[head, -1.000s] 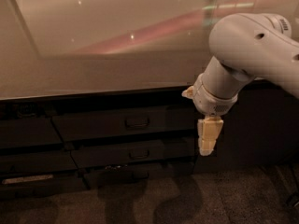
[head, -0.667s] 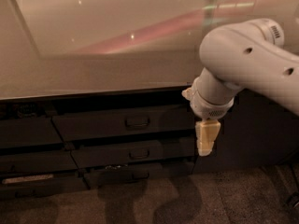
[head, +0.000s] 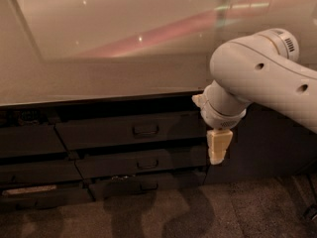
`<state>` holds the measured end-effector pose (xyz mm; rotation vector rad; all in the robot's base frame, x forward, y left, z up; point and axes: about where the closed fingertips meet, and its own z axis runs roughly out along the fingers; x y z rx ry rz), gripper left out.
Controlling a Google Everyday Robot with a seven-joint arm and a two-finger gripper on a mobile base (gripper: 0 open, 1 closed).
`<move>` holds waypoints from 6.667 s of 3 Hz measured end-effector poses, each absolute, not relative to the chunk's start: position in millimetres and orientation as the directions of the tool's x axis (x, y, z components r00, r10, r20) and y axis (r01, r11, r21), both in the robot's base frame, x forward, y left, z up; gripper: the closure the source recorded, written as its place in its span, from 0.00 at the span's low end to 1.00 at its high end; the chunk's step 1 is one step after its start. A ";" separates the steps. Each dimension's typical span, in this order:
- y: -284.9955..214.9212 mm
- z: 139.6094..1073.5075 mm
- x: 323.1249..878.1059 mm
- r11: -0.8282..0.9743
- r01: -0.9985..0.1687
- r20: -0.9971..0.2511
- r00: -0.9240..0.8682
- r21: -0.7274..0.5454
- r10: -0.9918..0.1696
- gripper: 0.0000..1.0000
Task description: Open top drawer
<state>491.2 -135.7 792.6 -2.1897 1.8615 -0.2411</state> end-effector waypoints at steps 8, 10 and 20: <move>-126.5 675.9 570.0 -0.248 -0.964 -0.090 0.256 -0.095 -0.962 0.00; -124.7 674.1 569.5 -0.275 -0.953 -0.024 0.280 -0.129 -0.960 0.00; -161.5 634.3 589.7 -0.284 -0.948 0.085 0.274 -0.146 -0.958 1.00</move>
Offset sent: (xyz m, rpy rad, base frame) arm 0.0966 -0.0940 -0.1124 0.1538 0.1989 -0.1135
